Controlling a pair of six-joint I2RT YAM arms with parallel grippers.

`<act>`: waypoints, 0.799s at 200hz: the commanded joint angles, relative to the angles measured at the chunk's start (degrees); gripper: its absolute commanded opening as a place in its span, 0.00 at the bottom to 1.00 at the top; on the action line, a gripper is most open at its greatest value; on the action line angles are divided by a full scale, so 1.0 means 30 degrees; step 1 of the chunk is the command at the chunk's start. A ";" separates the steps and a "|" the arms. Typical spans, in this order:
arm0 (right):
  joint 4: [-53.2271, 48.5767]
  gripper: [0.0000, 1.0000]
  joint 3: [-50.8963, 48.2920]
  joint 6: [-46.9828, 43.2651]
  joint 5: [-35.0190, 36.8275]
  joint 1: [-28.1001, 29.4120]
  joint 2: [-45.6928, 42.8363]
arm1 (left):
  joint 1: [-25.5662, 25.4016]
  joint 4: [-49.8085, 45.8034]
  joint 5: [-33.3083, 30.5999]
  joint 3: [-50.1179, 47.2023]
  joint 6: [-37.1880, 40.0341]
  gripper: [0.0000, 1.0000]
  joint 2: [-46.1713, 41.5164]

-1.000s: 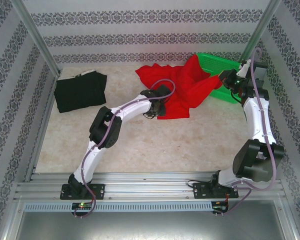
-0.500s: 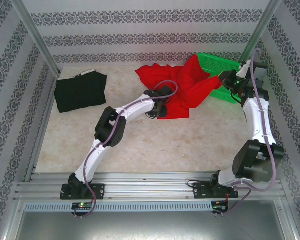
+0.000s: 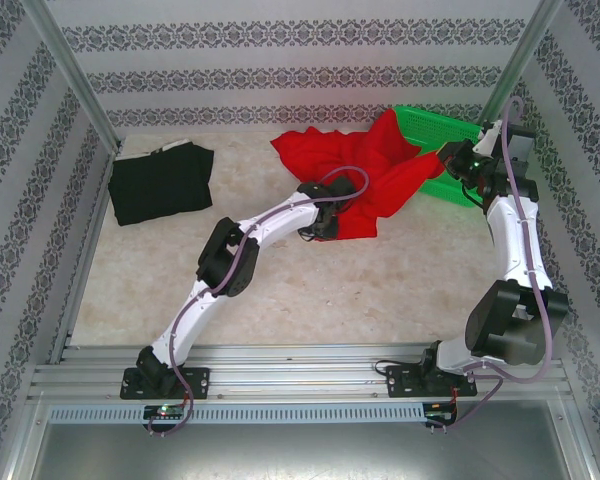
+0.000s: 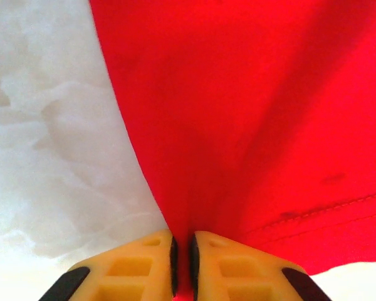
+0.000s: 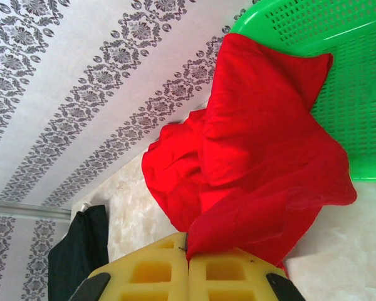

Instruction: Fold and stack the t-shirts

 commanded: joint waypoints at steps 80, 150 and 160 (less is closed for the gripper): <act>-0.0746 0.00 0.1364 0.0326 -0.2094 -0.0044 -0.1366 | 0.3060 -0.1783 0.0689 -0.1233 0.1848 0.00 -0.7608; -0.0064 0.00 0.6879 0.2645 -0.2419 0.0503 -0.2668 | 0.7784 -0.2342 -0.0225 0.4843 0.3780 0.00 -1.2382; -0.0152 0.00 0.8026 0.2759 -0.2389 0.0510 -0.2672 | 0.8382 -0.2382 0.0058 0.6474 0.3982 0.00 -1.2261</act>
